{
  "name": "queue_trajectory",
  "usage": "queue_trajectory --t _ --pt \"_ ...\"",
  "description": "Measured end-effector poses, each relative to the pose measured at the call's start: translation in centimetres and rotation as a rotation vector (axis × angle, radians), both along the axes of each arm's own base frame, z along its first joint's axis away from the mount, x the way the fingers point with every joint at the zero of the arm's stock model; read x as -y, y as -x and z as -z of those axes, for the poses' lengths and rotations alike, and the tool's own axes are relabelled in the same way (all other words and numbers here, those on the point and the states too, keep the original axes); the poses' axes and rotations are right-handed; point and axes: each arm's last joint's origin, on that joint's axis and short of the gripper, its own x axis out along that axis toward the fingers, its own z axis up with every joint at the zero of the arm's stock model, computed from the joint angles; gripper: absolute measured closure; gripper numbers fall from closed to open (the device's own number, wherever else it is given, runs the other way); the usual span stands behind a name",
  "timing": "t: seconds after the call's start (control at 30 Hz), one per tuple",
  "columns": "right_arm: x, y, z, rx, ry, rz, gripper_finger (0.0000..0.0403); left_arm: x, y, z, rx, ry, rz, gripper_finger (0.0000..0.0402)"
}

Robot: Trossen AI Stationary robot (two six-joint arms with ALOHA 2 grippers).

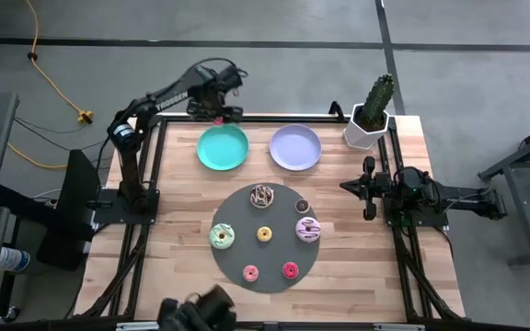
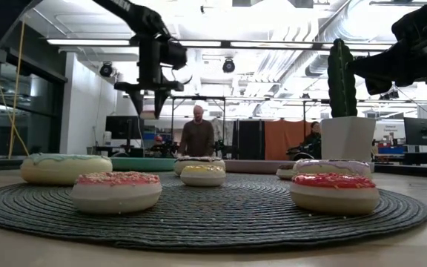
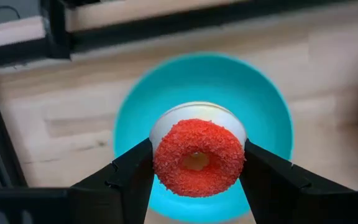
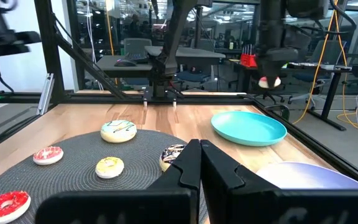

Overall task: Pick & Place donuts
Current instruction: Put the small orange donut on the green plate

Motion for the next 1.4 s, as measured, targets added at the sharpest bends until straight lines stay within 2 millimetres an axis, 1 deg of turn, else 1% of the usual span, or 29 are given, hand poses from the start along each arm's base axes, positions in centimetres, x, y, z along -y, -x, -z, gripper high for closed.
queue_trajectory --t 0.1,0.2,0.33,0.37,0.5,0.7,0.9,1.0,1.17,1.3,1.4 --pt "0.0 0.0 0.0 0.000 0.000 0.000 0.0402 -1.3 1.0 0.0 0.031 -0.006 -0.044 0.0193" --pt "0.0 0.0 0.0 0.000 0.000 0.000 0.0402 -1.9 1.5 0.1 0.051 0.011 -0.071 0.0193" --pt "0.0 0.0 0.0 0.000 0.000 0.000 0.0402 -2.1 1.0 1.1 0.035 0.028 -0.069 0.0193" --pt "0.0 0.0 0.0 0.000 0.000 0.000 0.0402 -2.1 0.5 1.5 0.028 0.032 -0.066 0.0193" --pt "0.0 0.0 0.0 0.000 0.000 0.000 0.0402 -2.0 -0.7 3.6 -0.015 0.079 -0.052 0.0192" --pt "0.0 0.0 0.0 0.000 0.000 0.000 0.0402 -1.5 -2.6 6.3 -0.066 0.122 -0.020 0.0193" --pt "0.0 0.0 0.0 0.000 0.000 0.000 0.0402 -1.6 -3.4 8.3 -0.113 0.141 -0.018 0.0193" --pt "0.0 0.0 0.0 0.000 0.000 0.000 0.0402 -1.9 -3.6 8.7 -0.108 0.136 -0.018 0.0193" --pt "0.0 0.0 0.0 0.000 0.000 0.000 0.0402 -2.1 -3.8 8.7 -0.081 0.113 -0.004 0.0192" --pt "0.0 0.0 0.0 0.000 0.000 0.000 0.0402 -2.5 -3.7 8.9 -0.079 0.105 -0.009 0.0192" --pt "0.0 0.0 0.0 0.000 0.000 0.000 0.0402 -3.1 -3.3 9.3 -0.064 0.135 -0.023 0.0192"
